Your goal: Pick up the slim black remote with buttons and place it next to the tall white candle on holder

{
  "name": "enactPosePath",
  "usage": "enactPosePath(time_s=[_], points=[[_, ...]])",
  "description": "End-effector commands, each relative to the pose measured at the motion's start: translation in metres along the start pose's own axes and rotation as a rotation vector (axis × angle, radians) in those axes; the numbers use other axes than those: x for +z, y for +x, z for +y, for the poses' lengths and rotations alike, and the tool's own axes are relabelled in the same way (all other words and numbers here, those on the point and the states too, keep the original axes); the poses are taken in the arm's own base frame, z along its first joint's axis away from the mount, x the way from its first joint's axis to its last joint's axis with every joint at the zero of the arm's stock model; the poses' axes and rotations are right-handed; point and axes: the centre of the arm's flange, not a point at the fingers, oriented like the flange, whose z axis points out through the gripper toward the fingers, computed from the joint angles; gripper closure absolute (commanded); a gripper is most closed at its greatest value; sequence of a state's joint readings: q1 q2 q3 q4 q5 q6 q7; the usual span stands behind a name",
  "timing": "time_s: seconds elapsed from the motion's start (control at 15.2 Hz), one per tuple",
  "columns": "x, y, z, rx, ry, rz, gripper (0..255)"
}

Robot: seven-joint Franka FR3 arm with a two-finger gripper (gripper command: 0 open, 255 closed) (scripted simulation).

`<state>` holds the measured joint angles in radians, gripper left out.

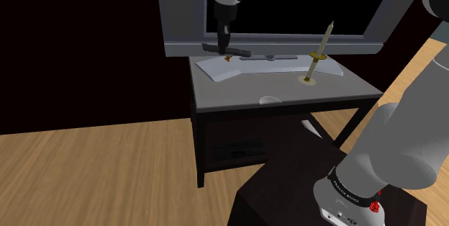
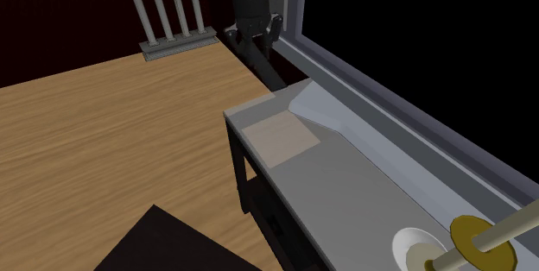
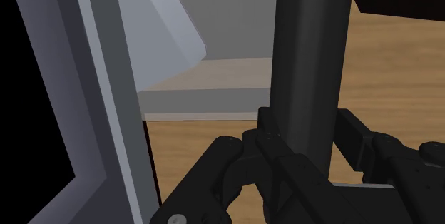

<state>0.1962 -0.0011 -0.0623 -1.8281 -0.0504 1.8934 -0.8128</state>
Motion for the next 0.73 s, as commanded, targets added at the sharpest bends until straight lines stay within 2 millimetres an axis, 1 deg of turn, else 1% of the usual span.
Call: enactPosePath(time_s=[0.0,0.66], points=[[-0.011,0.0,0.002,0.0,0.0,0.0,255],[-0.063,0.0,0.006,0.0,0.0,0.0,255]])
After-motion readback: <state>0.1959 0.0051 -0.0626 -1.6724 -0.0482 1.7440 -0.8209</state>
